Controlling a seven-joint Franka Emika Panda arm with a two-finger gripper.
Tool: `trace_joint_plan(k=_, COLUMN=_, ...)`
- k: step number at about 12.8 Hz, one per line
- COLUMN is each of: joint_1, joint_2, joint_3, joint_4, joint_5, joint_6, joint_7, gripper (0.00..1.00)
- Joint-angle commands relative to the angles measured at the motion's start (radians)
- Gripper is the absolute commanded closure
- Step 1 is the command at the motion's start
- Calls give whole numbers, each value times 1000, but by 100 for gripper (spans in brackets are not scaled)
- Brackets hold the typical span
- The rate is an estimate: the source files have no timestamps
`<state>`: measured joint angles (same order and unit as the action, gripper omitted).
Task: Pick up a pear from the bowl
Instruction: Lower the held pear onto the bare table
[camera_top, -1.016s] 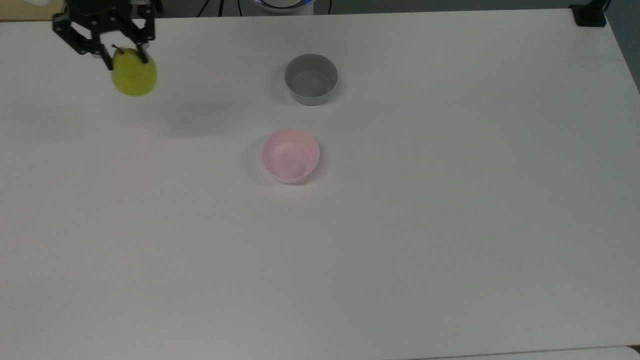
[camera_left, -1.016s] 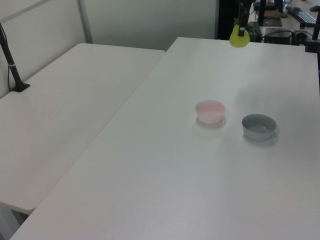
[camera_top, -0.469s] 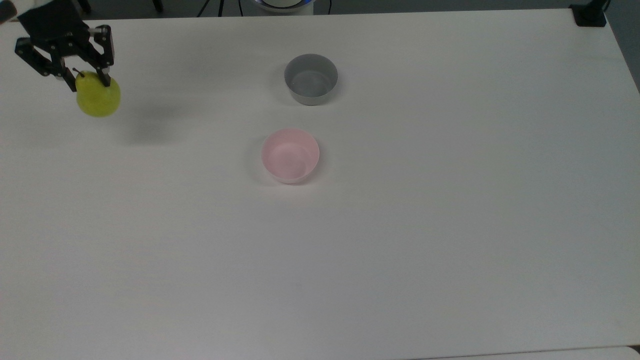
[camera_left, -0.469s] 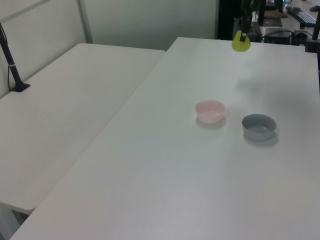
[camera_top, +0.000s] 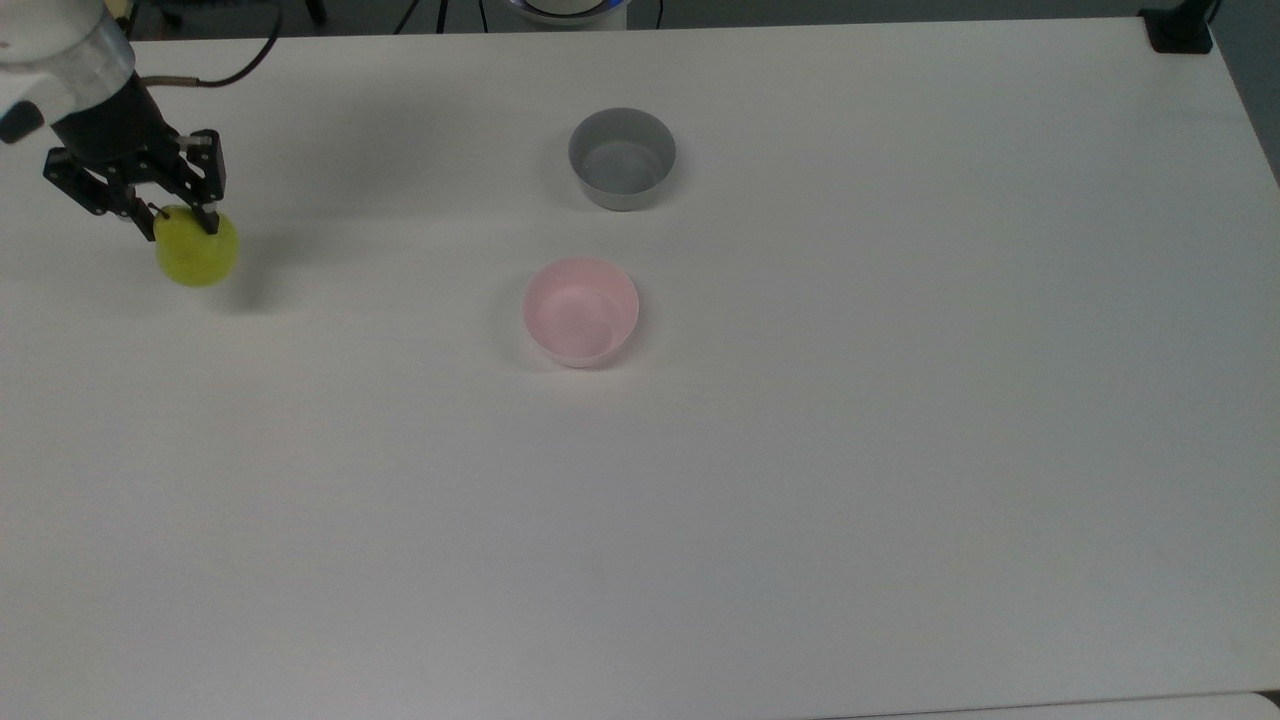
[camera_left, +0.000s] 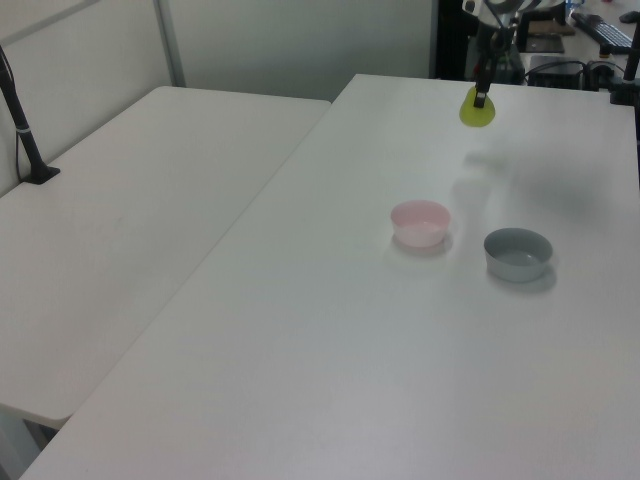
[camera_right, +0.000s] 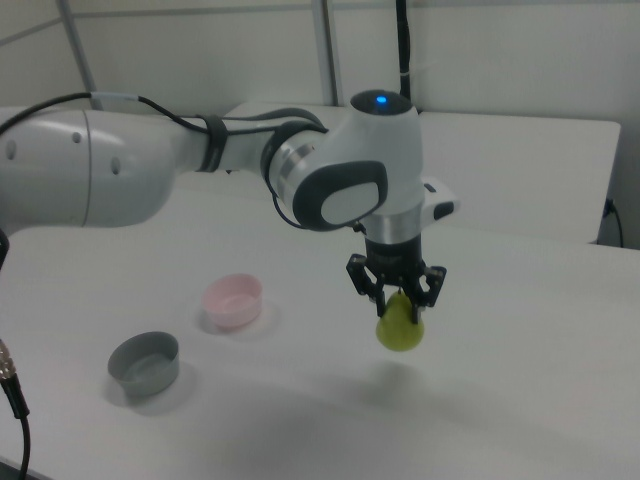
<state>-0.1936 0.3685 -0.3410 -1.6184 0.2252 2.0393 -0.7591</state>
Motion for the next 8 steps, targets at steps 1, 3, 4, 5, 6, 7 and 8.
trace_joint_plan(k=1, joint_1=-10, joint_2=41, joint_3=0, joint_4=-17, joint_5=42, joint_6=51, joint_7=-23, gripper=100)
trace_joint_plan(k=3, joint_1=-9, joint_2=59, joint_3=7, joint_4=-35, joint_5=42, joint_6=90, joint_7=-23, gripper=100)
trace_joint_plan(k=4, joint_1=-10, joint_2=76, joint_3=7, joint_4=-37, joint_5=42, joint_6=105, joint_7=-20, gripper=100)
trace_joint_plan(k=5, joint_1=-10, joint_2=87, joint_3=7, joint_4=-35, joint_5=43, joint_6=110, joint_7=-17, gripper=100)
trace_joint_plan(k=6, joint_1=-9, joint_2=101, joint_3=8, joint_4=-35, joint_5=43, joint_6=110, joint_7=-13, gripper=100)
trace_joint_plan(k=7, joint_1=-9, joint_2=102, joint_3=8, joint_4=-34, joint_5=45, joint_6=108, joint_7=-8, gripper=98)
trace_joint_plan(k=8, joint_1=-9, joint_2=102, joint_3=7, joint_4=-34, joint_5=45, joint_6=108, joint_7=-6, gripper=76)
